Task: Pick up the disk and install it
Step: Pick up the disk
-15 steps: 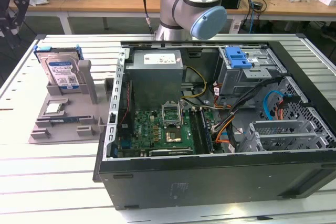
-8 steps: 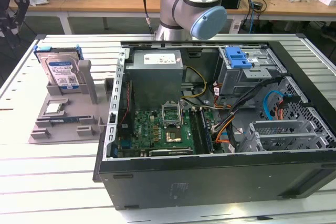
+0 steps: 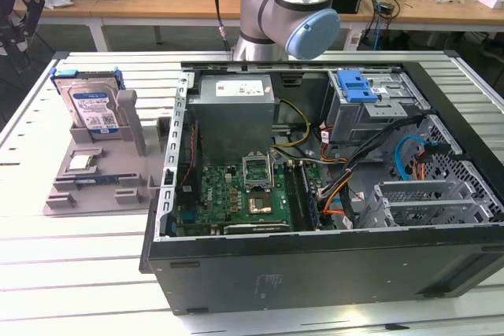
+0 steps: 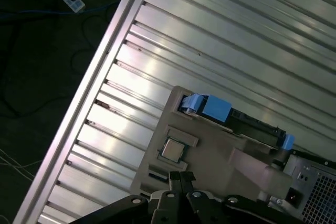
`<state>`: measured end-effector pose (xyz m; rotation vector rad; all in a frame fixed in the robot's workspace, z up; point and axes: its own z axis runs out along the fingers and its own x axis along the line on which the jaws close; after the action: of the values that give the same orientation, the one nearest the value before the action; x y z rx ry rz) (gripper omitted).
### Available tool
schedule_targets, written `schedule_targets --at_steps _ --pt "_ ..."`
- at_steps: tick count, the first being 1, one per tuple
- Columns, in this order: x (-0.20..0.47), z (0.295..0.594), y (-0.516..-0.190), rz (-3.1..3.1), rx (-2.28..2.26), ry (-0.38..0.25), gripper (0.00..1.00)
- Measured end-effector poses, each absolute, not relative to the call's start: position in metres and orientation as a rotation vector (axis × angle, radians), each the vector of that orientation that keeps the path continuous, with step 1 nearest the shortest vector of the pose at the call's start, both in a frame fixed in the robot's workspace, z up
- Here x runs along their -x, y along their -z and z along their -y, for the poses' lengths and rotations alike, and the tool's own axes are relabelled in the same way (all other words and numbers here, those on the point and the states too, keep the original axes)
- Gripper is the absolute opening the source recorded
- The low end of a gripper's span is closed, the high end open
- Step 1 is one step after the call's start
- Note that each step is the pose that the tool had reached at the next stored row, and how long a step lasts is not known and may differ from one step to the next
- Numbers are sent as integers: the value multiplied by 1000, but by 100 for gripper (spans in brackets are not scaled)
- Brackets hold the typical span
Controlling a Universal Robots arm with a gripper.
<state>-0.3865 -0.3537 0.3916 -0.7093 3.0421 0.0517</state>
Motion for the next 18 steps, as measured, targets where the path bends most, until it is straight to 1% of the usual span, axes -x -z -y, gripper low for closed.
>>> schedule_targets --at_steps 18 --pt "386 354 -392 -2968 985 -54 11"
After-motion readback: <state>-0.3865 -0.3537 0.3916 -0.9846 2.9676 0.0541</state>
